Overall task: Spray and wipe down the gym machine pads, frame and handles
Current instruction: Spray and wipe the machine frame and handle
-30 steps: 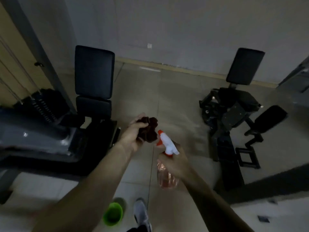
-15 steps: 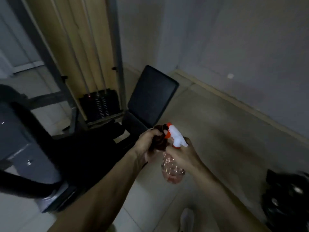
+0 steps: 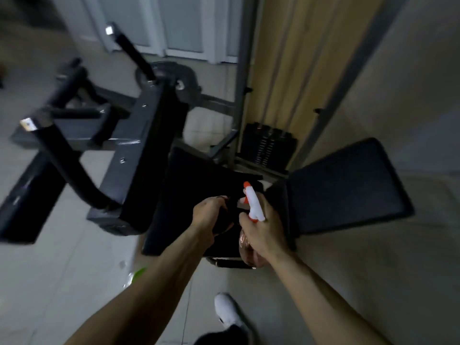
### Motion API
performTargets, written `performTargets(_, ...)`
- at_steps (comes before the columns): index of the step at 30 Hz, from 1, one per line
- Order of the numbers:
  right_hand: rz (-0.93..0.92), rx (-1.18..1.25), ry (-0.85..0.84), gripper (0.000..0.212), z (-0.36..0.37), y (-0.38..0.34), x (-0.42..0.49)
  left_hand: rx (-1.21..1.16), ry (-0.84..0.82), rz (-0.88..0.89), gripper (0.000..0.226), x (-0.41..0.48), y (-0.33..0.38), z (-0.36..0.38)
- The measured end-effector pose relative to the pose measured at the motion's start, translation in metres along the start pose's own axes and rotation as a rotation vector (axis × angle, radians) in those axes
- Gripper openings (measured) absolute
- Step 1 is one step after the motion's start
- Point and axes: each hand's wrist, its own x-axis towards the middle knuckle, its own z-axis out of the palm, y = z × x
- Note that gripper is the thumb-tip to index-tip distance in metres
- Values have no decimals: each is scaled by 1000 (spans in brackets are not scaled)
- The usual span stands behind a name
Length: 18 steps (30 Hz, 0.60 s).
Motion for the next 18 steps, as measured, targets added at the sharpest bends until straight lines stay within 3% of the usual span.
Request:
performTargets(5, -152, -31, -171, 50, 53, 21, 70, -53, 256, 47, 20, 57, -3, -27)
performTargets(10, -300, -62, -264, 50, 79, 34, 102, -12, 380, 73, 8, 76, -27, -46)
performTargets(13, -428, -108, -290, 57, 100, 41, 119, 39, 445, 124, 16, 90, -52, -61)
performTargets(18, -791, -199, -290, 52, 176, 91, 157, 24, 660, 254, 6, 148, -93, -94)
